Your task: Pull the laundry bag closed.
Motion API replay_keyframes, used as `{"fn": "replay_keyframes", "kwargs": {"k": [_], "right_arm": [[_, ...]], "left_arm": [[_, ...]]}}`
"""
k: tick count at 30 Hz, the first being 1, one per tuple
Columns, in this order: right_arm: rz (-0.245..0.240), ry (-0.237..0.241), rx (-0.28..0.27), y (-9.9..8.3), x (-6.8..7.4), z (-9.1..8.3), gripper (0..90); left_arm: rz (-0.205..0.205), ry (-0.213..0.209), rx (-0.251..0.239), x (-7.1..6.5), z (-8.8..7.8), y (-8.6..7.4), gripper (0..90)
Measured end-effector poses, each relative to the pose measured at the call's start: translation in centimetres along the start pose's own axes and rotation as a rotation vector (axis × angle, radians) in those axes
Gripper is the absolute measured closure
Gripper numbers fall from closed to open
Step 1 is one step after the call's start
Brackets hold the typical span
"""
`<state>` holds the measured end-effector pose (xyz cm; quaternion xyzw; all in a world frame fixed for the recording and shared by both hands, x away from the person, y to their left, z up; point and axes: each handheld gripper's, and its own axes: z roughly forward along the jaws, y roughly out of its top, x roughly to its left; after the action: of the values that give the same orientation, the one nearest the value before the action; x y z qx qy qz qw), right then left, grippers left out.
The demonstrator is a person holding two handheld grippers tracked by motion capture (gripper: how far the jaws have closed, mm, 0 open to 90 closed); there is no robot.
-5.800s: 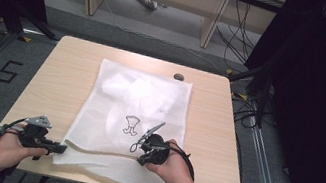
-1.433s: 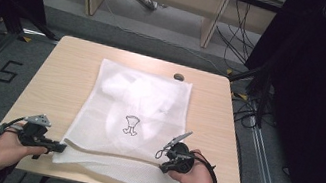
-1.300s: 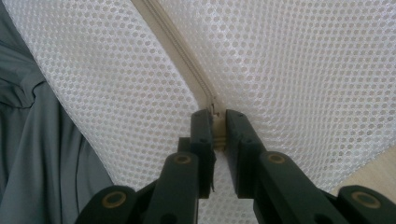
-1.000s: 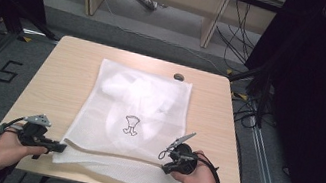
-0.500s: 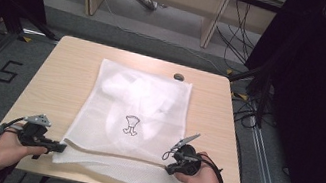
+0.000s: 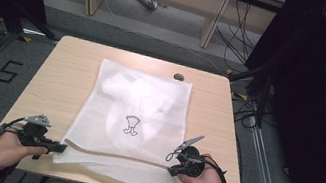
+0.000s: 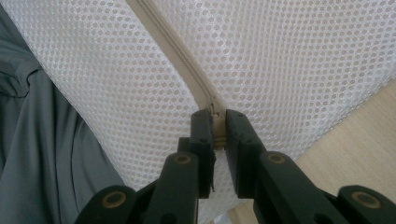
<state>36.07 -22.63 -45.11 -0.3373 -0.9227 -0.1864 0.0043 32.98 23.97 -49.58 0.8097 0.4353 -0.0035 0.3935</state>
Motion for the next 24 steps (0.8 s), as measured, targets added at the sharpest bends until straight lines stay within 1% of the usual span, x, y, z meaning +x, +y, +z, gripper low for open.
{"fn": "replay_keyframes", "kwargs": {"k": [1, 2, 4, 5, 6, 7, 8, 9, 12, 14, 15, 16, 17, 18, 19, 20, 21, 22, 24], "right_arm": [[0.011, 0.001, 0.005, -0.02, 0.05, 0.0, 82.4], [0.013, 0.0, 0.006, -0.05, 0.06, -0.04, 82.4], [0.0, 0.002, -0.001, -0.09, -0.05, -0.02, 82.4], [0.014, 0.004, 0.012, -0.13, 0.06, -0.1, 82.4], [0.027, 0.01, 0.012, -0.19, 0.09, -0.12, 82.4], [0.004, -0.005, 0.007, -0.19, -0.13, -0.14, 82.4], [0.004, 0.009, 0.005, -0.22, -0.15, -0.15, 82.4], [0.017, 0.0, 0.003, -0.29, -0.11, -0.22, 82.4], [0.011, 0.004, 0.001, -0.38, -0.18, -0.26, 82.4], [0.02, -0.003, 0.003, -0.45, -0.29, -0.33, 82.4], [0.011, 0.0, 0.001, -0.52, -0.45, -0.33, 82.4], [0.042, 0.01, 0.002, -0.62, -0.34, -0.36, 82.4], [0.032, 0.007, 0.009, -0.67, -0.39, -0.39, 82.4], [0.015, 0.006, 0.003, -0.73, -0.56, -0.36, 82.4], [0.029, 0.001, 0.012, -0.82, -0.54, -0.4, 82.4], [0.024, 0.005, 0.01, -0.86, -0.59, -0.4, 82.4], [0.026, 0.003, 0.01, -0.87, -0.56, -0.41, 82.4], [0.011, -0.001, 0.005, -0.88, -0.66, -0.36, 82.4], [0.022, -0.001, 0.006, -1.0, -0.72, -0.44, 82.4]], "left_arm": [[0.001, -0.012, 0.005, 0.04, 0.0, 0.02, 85.9], [0.0, -0.012, 0.004, 0.02, 0.0, 0.02, 85.9], [0.002, -0.01, 0.004, 0.02, -0.01, 0.02, 85.9], [0.0, -0.012, 0.003, 0.04, -0.01, 0.02, 85.9], [0.0, -0.011, 0.003, 0.04, -0.01, 0.02, 85.9], [0.001, -0.013, 0.003, 0.03, -0.01, 0.02, 85.9], [-0.003, -0.014, -0.001, -0.02, 0.0, 0.02, 85.9], [0.0, -0.014, 0.001, 0.0, -0.02, 0.03, 85.9], [0.0, -0.012, -0.002, -0.05, -0.02, 0.04, 85.9], [-0.002, -0.013, -0.006, -0.04, -0.06, 0.04, 86.0], [-0.002, -0.015, -0.007, -0.04, -0.07, 0.04, 86.0], [-0.001, -0.013, -0.008, -0.05, -0.06, 0.05, 86.0], [-0.002, -0.014, -0.008, -0.04, -0.06, 0.05, 86.0], [-0.003, -0.014, -0.009, -0.04, -0.06, 0.05, 86.0], [-0.002, -0.014, -0.009, -0.05, -0.06, 0.06, 86.0], [0.001, -0.014, -0.009, -0.05, -0.07, 0.07, 86.0], [-0.002, -0.007, -0.021, -0.1, -0.04, 0.02, 86.0], [-0.007, -0.007, -0.038, -0.12, 0.03, -0.04, 86.0], [-0.002, -0.009, -0.037, -0.12, 0.02, -0.01, 86.0]]}}
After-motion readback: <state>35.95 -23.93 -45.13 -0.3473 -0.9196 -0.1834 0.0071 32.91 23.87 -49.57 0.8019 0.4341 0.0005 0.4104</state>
